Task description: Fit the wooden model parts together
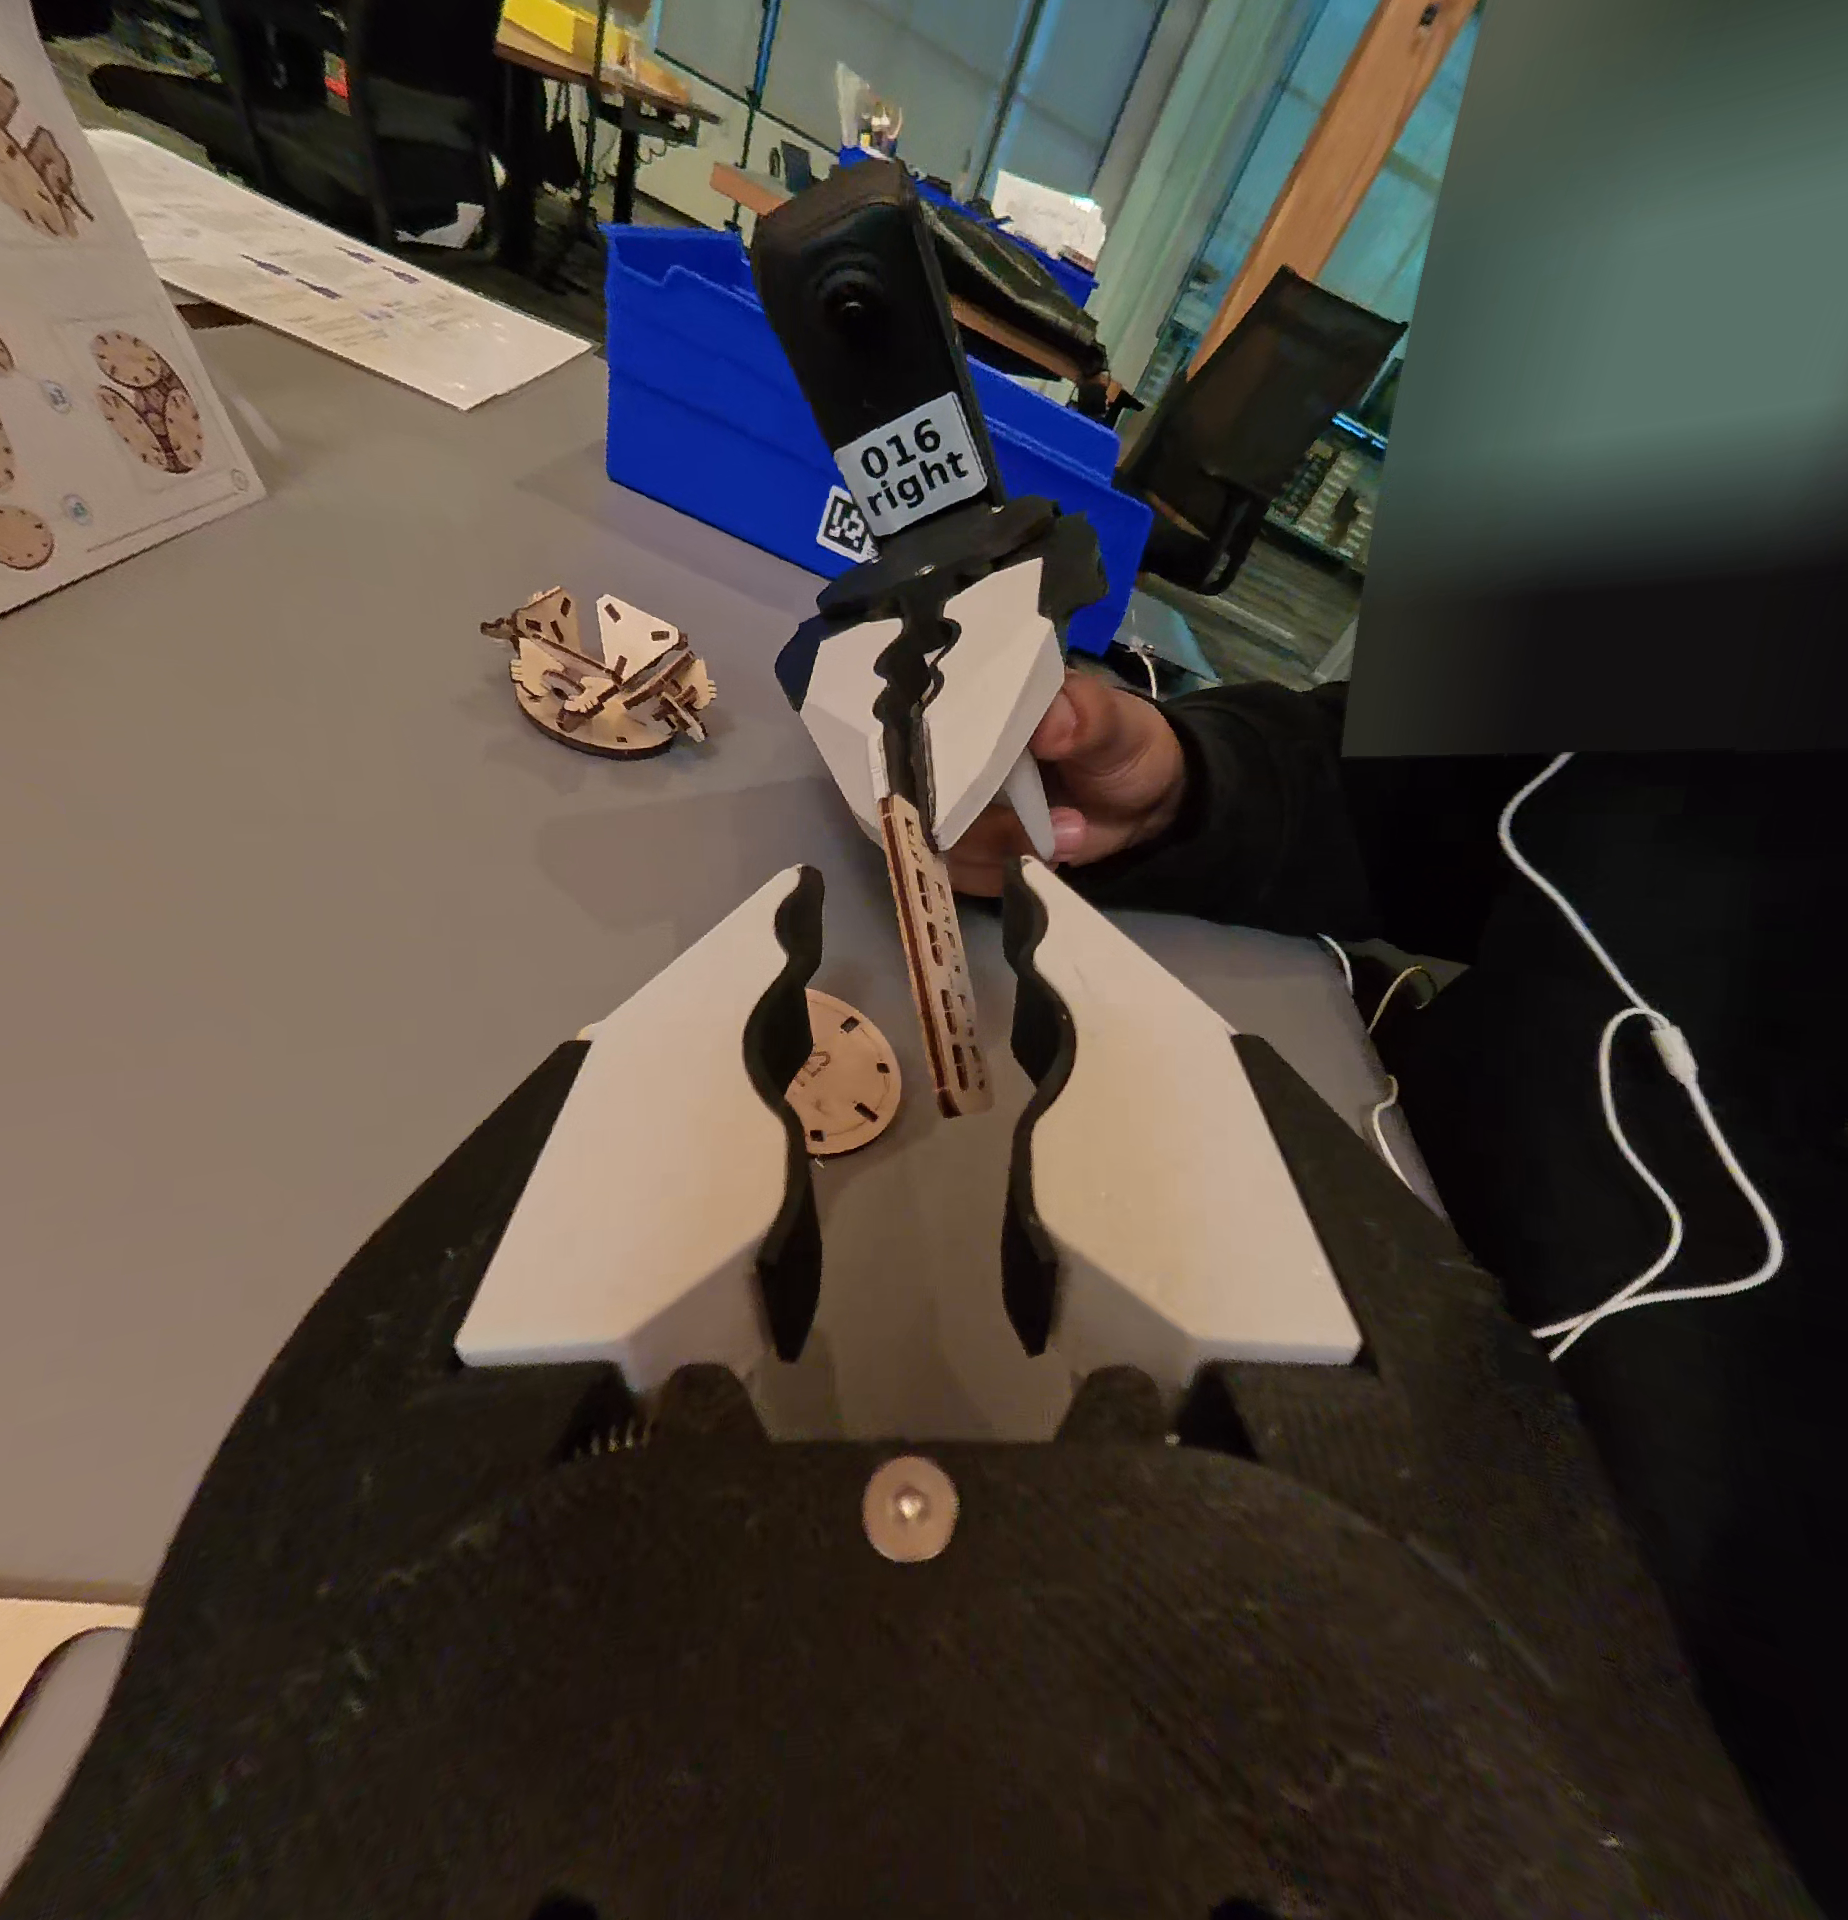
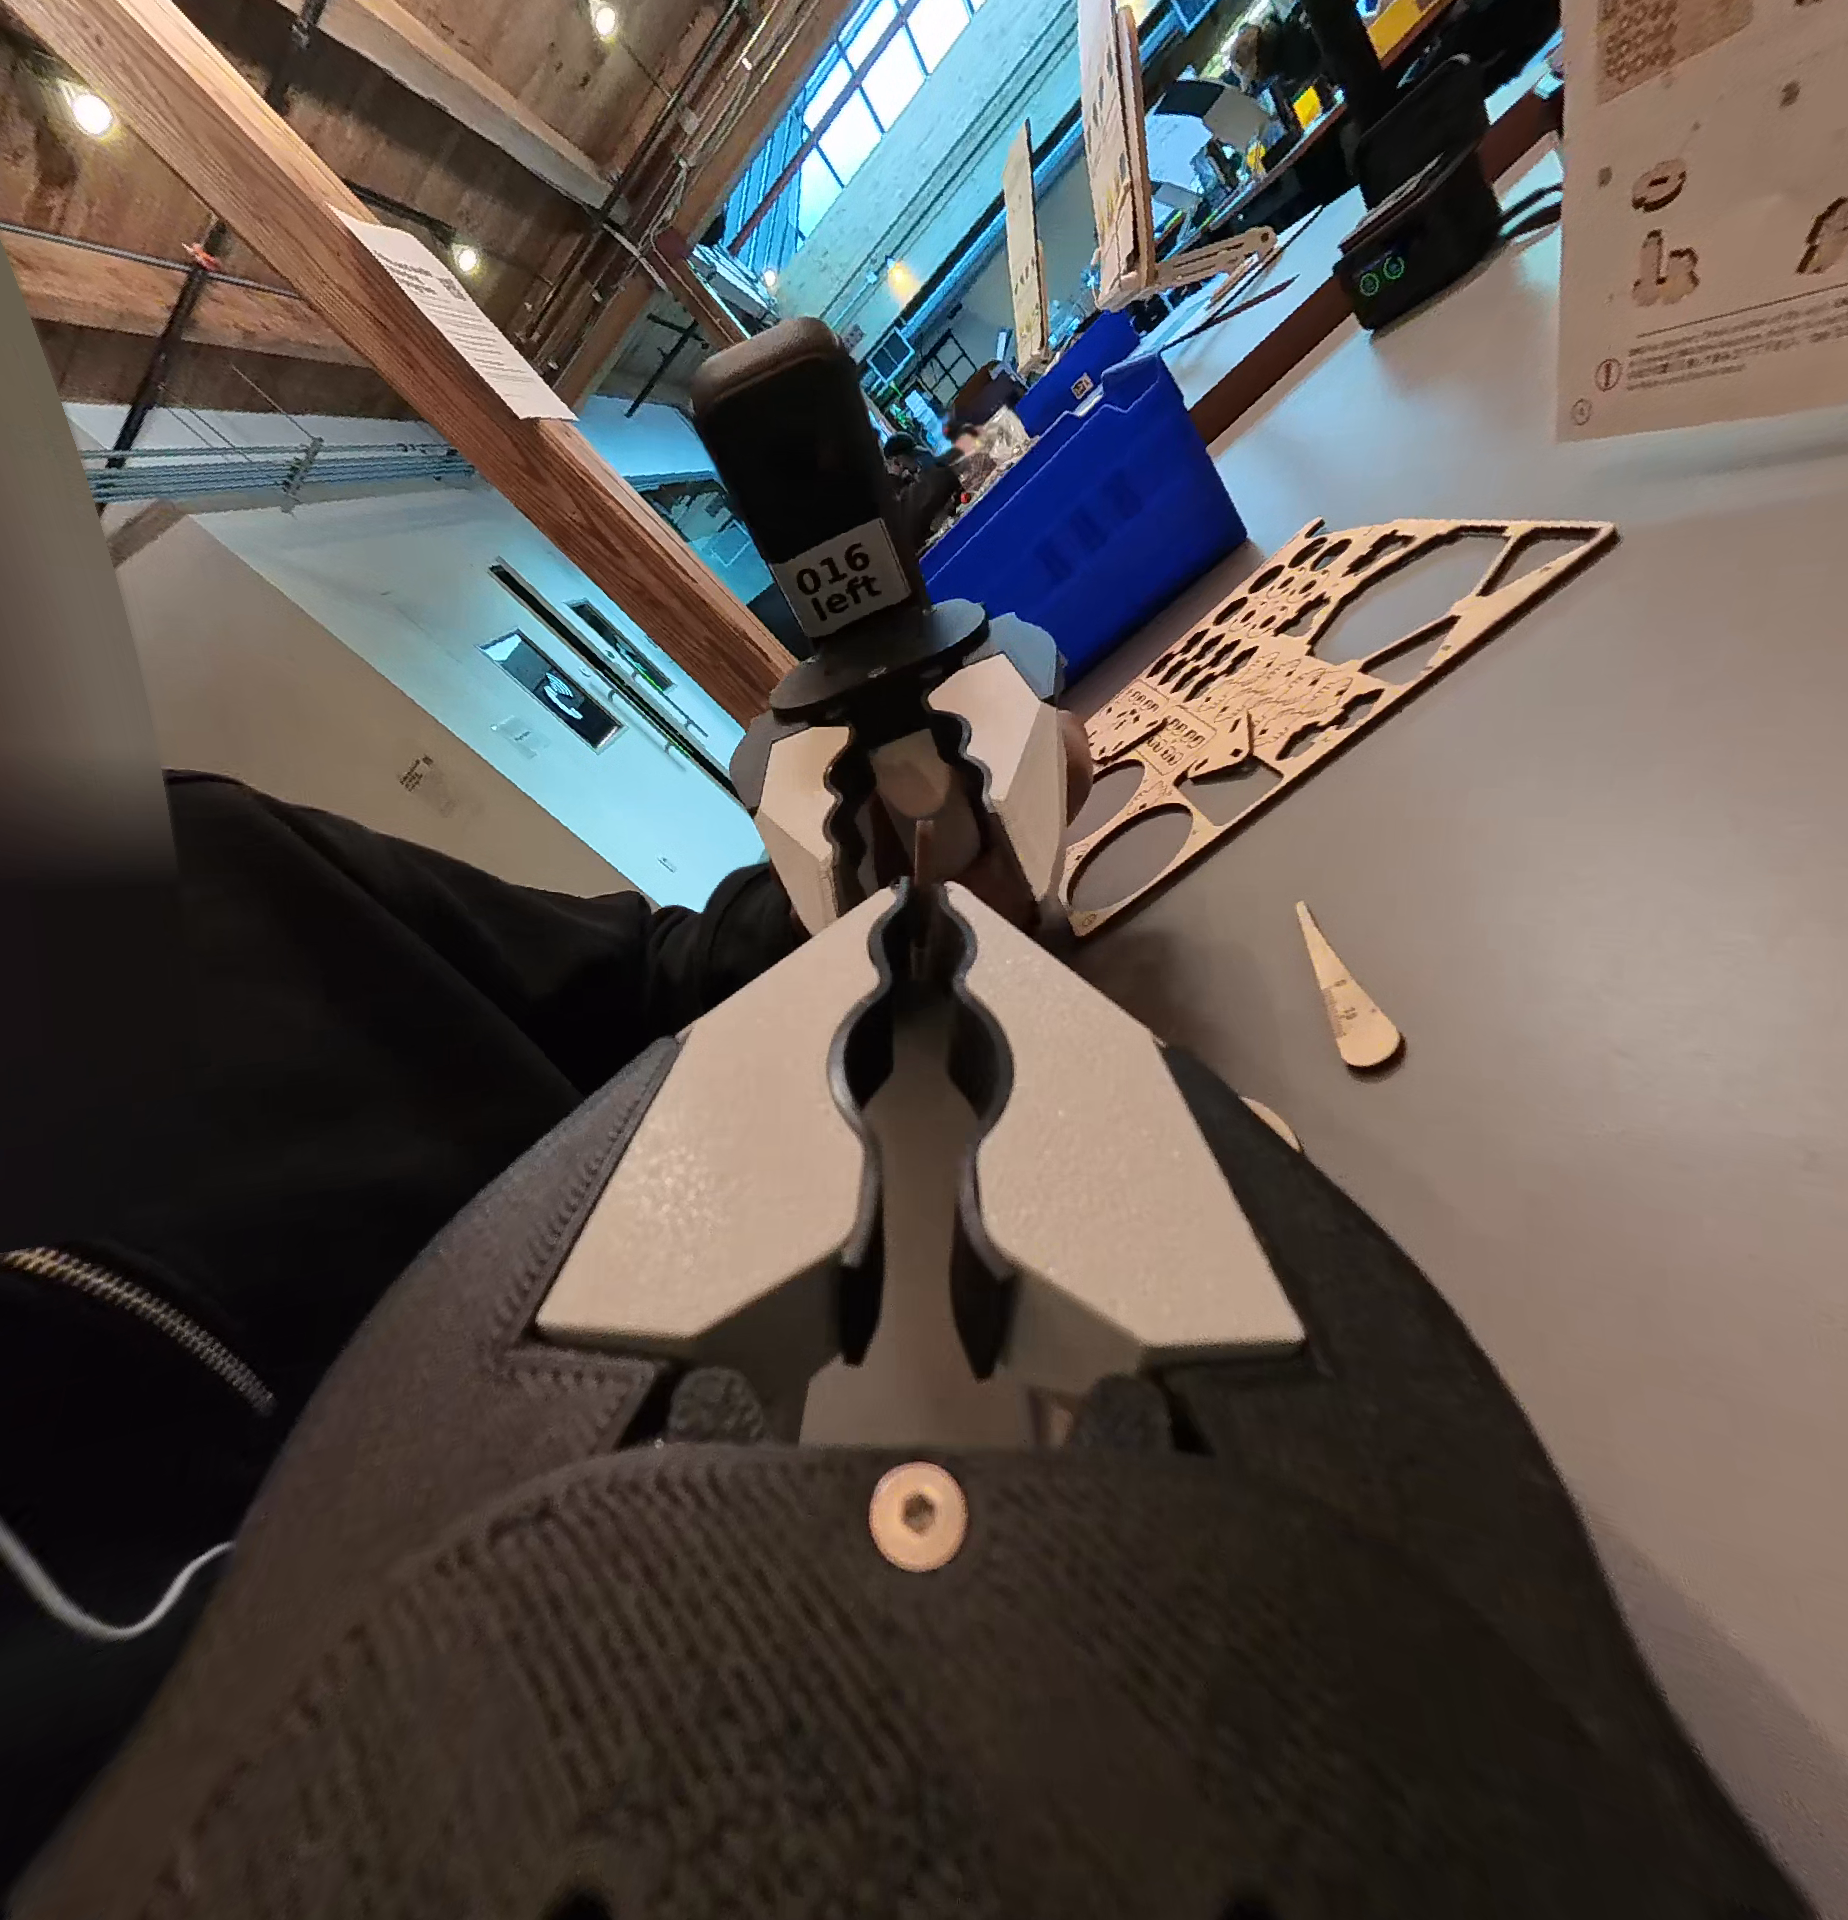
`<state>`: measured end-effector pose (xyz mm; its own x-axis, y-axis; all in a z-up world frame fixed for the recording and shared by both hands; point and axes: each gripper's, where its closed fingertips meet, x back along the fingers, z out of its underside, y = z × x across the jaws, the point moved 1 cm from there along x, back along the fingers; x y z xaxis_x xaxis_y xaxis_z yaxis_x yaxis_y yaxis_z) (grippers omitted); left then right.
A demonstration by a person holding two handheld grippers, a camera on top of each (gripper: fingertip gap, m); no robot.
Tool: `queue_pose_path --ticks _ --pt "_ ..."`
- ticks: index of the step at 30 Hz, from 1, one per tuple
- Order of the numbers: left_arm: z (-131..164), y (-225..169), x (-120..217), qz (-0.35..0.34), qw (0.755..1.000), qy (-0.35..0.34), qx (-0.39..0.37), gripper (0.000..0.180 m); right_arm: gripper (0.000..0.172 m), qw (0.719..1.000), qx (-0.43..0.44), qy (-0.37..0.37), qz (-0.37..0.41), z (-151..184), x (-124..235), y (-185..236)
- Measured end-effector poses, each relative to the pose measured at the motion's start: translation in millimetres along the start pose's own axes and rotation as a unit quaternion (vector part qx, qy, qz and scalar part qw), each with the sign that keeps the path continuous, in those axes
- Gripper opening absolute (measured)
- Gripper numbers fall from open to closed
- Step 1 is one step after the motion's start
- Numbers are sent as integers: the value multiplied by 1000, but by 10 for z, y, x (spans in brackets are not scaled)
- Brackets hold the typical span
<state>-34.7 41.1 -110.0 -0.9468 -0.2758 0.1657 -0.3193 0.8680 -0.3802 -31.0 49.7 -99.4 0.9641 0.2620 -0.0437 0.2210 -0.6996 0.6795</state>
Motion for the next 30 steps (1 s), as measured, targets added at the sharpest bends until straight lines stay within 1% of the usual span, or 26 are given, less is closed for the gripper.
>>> queue_pose_path --ticks 3,7,9,20,25,30 --pt "-21 15 21 3 1000 -9 10 35 0 1000 -5 -6 -2 -13 12 -7" --pt "-83 -44 47 43 997 -39 42 35 0 1000 -11 -7 -3 -19 18 -17" --pt "-89 -33 57 47 997 -43 51 36 0 1000 -13 -8 -3 -21 20 -22" --pt "-56 -36 35 31 999 -27 28 36 0 1000 -8 -6 1 -14 15 -17" --pt "-120 -58 73 58 995 -55 54 36 0 1000 -15 8 1 41 -19 -10" --pt "-142 -48 94 56 995 -62 56 36 0 999 -32 9 -2 43 -16 -32"
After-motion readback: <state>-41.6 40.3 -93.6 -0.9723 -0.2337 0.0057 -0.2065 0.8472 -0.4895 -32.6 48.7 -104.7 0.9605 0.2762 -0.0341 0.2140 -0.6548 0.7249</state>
